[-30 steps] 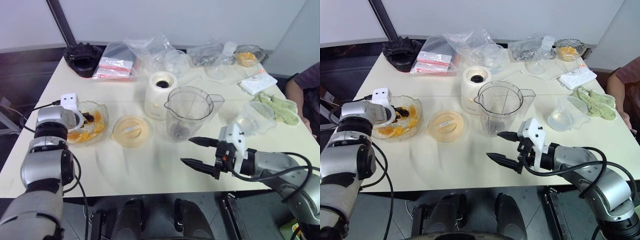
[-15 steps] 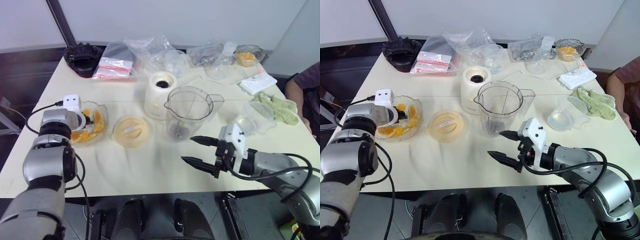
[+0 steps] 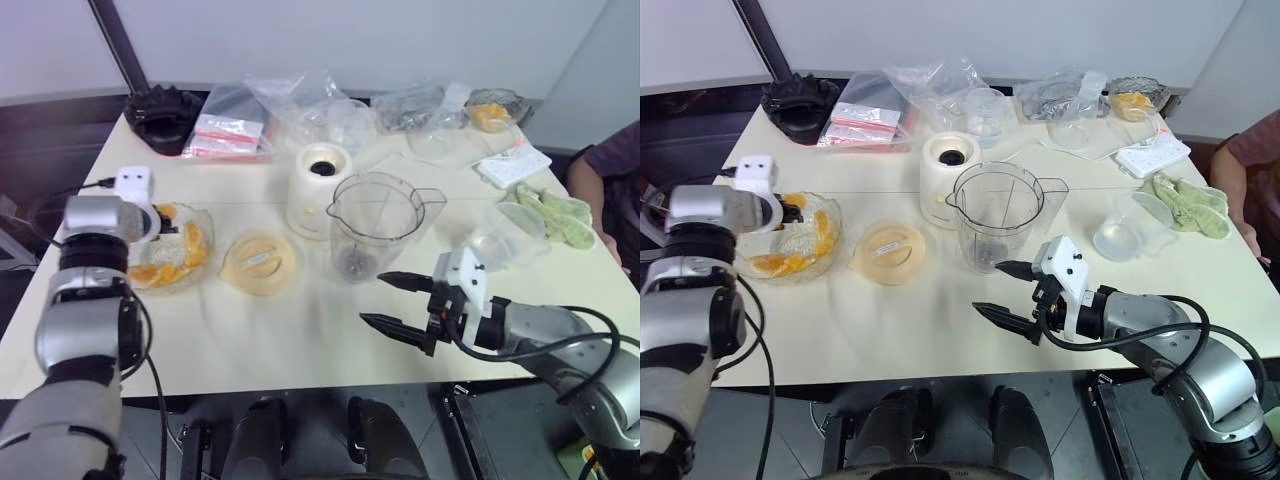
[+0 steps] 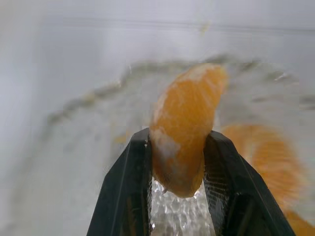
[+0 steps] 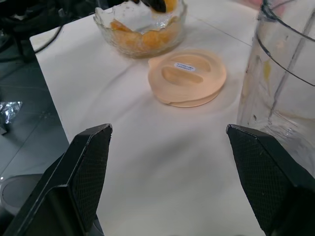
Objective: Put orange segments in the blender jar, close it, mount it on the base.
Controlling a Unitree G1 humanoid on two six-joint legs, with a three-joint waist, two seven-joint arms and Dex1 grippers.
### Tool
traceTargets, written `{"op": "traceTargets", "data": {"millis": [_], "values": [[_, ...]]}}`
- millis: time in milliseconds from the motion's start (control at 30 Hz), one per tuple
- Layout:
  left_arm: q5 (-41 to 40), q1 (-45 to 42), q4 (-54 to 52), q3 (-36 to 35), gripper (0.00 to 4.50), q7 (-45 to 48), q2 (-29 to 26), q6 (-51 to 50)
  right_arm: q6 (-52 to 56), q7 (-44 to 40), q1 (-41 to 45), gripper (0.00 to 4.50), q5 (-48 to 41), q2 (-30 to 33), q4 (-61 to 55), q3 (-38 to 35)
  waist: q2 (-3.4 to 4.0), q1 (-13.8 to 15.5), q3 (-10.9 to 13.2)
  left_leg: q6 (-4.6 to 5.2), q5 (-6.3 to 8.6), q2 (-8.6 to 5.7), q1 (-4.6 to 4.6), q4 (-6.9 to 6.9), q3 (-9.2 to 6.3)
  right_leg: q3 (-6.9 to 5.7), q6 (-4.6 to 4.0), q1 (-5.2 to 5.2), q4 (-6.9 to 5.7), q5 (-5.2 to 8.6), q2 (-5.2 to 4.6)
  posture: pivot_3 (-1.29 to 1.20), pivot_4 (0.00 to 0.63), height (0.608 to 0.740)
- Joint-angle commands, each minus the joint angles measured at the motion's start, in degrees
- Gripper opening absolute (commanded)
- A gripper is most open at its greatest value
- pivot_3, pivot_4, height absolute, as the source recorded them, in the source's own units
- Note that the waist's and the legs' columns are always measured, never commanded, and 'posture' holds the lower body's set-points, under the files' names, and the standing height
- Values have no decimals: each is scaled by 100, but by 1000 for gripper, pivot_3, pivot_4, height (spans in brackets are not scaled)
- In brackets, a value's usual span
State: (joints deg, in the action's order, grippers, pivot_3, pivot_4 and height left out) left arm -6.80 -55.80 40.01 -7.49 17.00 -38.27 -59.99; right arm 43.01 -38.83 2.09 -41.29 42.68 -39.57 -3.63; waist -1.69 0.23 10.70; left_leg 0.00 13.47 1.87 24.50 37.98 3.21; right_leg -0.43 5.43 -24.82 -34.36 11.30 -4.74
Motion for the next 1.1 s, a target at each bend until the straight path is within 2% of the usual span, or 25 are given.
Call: {"op": "traceTargets", "data": {"millis": [33, 200, 300, 367, 533, 600, 667, 767, 800, 833, 967, 1000, 1100], "values": [[-441, 445, -1519, 43, 1438, 948, -598, -578, -198, -135, -120, 3920, -21, 22, 58, -258, 0, -14, 0, 0, 0, 1, 0, -1, 0, 1, -1, -2, -1, 0, 0, 0, 150, 740], [-1217, 1159, -2305, -382, 1438, 2532, -1362, -26, -286, -278, -297, 3920, -34, 56, 330, -490, 1, -52, 0, -1, 0, 7, -2, -1, -9, 0, -5, -4, -3, -1, -3, 0, 150, 740], [-1917, 1506, -2663, -885, 1438, 3663, -1506, 615, -226, -275, -438, 3920, -105, 79, 488, -751, 1, -24, 0, -3, 1, 13, -1, -1, -16, 0, -7, -7, 0, 0, -24, 0, 150, 740], [-2156, 1484, -2624, -1102, 1438, 4035, -1452, 1054, -187, -285, -615, 3920, -90, 134, 508, -908, 1, 10, 0, -4, 2, 7, 1, -1, -11, 0, -7, -7, 6, -1, -35, 0, 150, 740], [-1877, 856, -2017, -467, 1438, 4319, -1438, 1506, -238, -214, -914, 3920, -18, 159, 393, -1098, -1, 62, -2, 2, 2, -4, 4, 0, -8, -1, -7, 0, 13, -1, -41, 0, 150, 740], [-1364, 768, -1703, 67, 1438, 4280, -1498, 1784, -270, -98, -1025, 3920, -6, 65, 268, -1103, 1, 51, -2, 3, 1, -4, 3, 2, -4, 0, -7, 2, 13, -1, -38, 0, 150, 740], [-553, 673, -1242, 762, 1438, 3811, -1489, 1950, -281, 35, -1144, 3920, -29, -46, 112, -1074, 8, 45, -6, 3, 1, -6, 1, 2, 8, 0, -6, 3, 12, 0, -32, 0, 150, 740], [196, 218, -403, 1164, 1438, 2608, -1114, 1595, -260, 116, -1202, 3920, -45, -105, 9, -1016, 5, 45, -5, 4, 1, -4, -2, 2, 16, 1, -4, 1, 6, 0, -12, 0, 150, 740], [326, 179, -362, 1226, 1958, 2402, -1023, 1555, -253, 117, -1205, 3920, -45, -101, -6, -1002, 2, 48, -3, 5, 0, -3, -1, 3, 12, 1, -3, 1, 3, 0, -5, 0, 150, 740], [411, 159, -344, 1262, 2241, 2305, -966, 1551, -249, 118, -1207, 3920, -47, -96, -15, -994, -4, 45, 0, 5, 0, -1, 0, 4, 9, 1, -2, 1, 3, 0, 0, 0, 150, 740], [582, 449, -1518, 1585, 4302, 2115, -680, 434, -159, -16, -949, 3920, -133, 100, 112, -1070, -11, 50, 4, 5, 0, 2, 11, 5, 9, 1, -3, -6, 5, 0, -1, 0, 150, 740], [624, 501, -1603, 1590, 4475, 2023, -653, 284, -117, -37, -874, 3920, -191, 137, 134, -1106, -11, 52, 4, 5, 0, 1, 12, 5, 10, 2, -3, -6, 7, 0, -4, 0, 150, 740], [760, 615, -1631, 1609, 4475, 1740, -567, 48, 109, -93, -602, 3920, -529, 282, 160, -1275, -11, 37, 3, 5, 0, 0, 10, 5, 9, 3, -3, -5, 6, 0, -6, 0, 150, 740]]}}
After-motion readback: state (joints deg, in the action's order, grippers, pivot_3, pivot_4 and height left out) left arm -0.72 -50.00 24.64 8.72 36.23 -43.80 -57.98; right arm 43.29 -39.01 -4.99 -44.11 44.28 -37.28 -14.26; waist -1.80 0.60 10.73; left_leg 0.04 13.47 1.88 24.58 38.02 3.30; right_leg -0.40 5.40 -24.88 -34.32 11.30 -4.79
